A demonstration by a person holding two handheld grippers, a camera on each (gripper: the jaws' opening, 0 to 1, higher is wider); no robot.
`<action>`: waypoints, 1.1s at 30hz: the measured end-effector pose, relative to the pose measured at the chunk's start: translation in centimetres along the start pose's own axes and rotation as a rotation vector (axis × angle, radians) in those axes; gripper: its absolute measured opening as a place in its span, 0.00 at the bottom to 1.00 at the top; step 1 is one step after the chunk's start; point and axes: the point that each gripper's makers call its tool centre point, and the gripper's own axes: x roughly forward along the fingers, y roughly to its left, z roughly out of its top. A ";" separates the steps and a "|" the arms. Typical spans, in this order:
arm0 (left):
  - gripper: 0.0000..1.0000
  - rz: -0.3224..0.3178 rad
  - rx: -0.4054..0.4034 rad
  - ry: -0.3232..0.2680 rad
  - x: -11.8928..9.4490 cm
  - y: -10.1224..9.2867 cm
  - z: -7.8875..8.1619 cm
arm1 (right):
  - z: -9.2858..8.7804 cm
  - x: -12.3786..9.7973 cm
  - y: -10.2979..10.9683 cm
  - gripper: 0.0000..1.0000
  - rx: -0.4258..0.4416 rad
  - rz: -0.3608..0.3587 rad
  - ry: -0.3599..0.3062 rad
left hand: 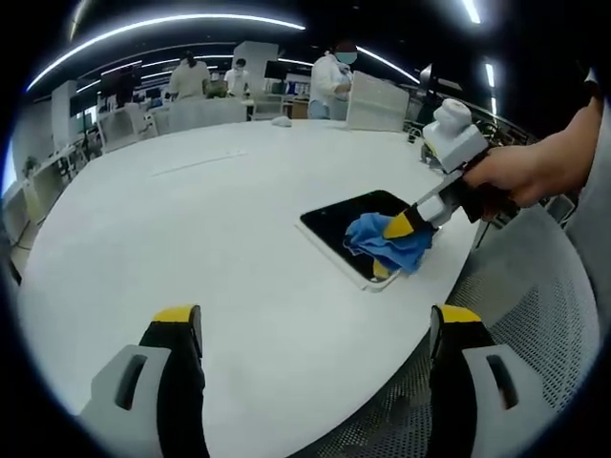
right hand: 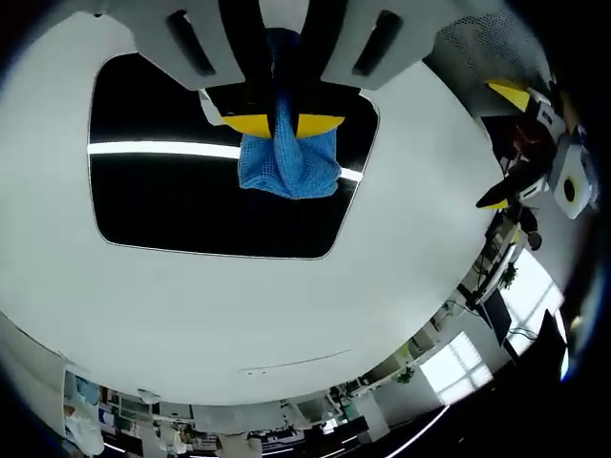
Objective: Wipe the mirror surface with the cleaning cloth until all visible marks leave the cleaned area.
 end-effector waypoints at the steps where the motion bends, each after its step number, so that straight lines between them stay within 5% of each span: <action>1: 0.99 0.004 -0.004 -0.003 0.0 0.1 0.0 | 0.0 0.0 0.0 0.02 0.005 -0.002 -0.003; 33: 0.99 0.007 0.000 0.019 0.3 0.3 -0.6 | -1.4 -0.6 1.2 0.02 -0.007 0.035 0.012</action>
